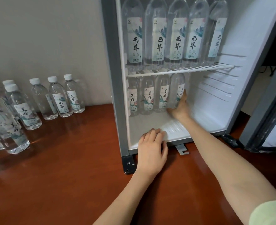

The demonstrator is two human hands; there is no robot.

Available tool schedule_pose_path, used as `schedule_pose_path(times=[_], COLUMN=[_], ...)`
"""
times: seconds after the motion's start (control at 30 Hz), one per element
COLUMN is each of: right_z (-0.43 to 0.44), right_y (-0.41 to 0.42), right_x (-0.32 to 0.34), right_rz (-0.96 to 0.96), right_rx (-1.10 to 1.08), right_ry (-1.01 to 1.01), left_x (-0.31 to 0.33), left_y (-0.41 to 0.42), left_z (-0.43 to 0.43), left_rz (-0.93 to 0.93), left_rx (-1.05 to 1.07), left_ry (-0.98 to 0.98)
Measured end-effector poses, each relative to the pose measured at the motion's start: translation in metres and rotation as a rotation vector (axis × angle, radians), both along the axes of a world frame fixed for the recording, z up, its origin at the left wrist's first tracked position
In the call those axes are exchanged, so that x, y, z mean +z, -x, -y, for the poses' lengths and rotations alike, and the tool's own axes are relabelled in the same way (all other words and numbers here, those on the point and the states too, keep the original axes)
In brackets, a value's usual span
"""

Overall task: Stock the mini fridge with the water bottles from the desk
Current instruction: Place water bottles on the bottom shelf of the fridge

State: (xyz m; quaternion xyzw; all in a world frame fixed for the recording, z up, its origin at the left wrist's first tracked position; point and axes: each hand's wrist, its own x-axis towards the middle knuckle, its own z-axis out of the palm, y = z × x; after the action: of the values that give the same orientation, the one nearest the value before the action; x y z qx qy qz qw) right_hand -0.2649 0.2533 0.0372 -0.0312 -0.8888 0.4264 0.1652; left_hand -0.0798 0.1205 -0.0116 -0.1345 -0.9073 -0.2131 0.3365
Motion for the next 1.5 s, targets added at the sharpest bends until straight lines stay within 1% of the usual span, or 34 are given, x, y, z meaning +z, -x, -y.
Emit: schedule_pose_path(times=[0.13, 0.37, 0.57, 0.73, 0.83, 1.0, 1.07, 1.13, 1.17, 1.27, 1.3, 1.43, 1.5], right_z=[0.001, 0.002, 0.003, 0.002, 0.002, -0.002, -0.006, -0.008, -0.008, -0.008, -0.007, 0.003, 0.016], right_y=[0.002, 0.003, 0.004, 0.004, 0.003, -0.009, -0.021, -0.039, -0.048, -0.08, -0.091, -0.152, -0.186], right_x=[0.001, -0.003, -0.003, -0.003, -0.002, -0.002, -0.002, -0.003, -0.005, -0.01, -0.01, -0.01, -0.013], right_rz=[0.038, 0.029, 0.007, 0.009, -0.004, -0.029, -0.01, -0.001, 0.009, 0.086, 0.089, -0.013, -0.081], right_rx=[0.028, -0.009, -0.001, 0.001, 0.017, -0.018, 0.007, 0.042, 0.055, 0.08, 0.103, 0.243, 0.31], right_ry=[-0.038, -0.023, -0.08, -0.079, -0.013, 0.288, 0.329, 0.305, 0.253, -0.001, -0.008, 0.27, 0.334], left_x=[0.0, -0.001, 0.0, 0.0, 0.0, -0.001, 0.0, 0.002, 0.003, 0.004, 0.004, 0.002, 0.002], left_y=[0.001, 0.001, 0.001, 0.001, 0.001, 0.0, -0.003, -0.009, -0.013, -0.031, -0.039, -0.075, -0.091], left_z=[0.0, 0.0, 0.0, 0.0, 0.0, 0.001, 0.002, 0.003, 0.004, 0.007, 0.008, 0.023, 0.038], left_rz=[0.004, 0.006, 0.011, 0.027, 0.018, 0.014, 0.023, 0.046, 0.061, 0.082, 0.083, 0.058, 0.042], left_rx=[0.009, -0.001, -0.001, 0.0, -0.003, -0.01, -0.02, -0.04, -0.049, -0.069, -0.08, -0.131, -0.107], left_ry=[0.008, 0.006, 0.003, 0.004, 0.002, 0.003, -0.01, -0.041, -0.061, -0.1, -0.107, -0.189, -0.228])
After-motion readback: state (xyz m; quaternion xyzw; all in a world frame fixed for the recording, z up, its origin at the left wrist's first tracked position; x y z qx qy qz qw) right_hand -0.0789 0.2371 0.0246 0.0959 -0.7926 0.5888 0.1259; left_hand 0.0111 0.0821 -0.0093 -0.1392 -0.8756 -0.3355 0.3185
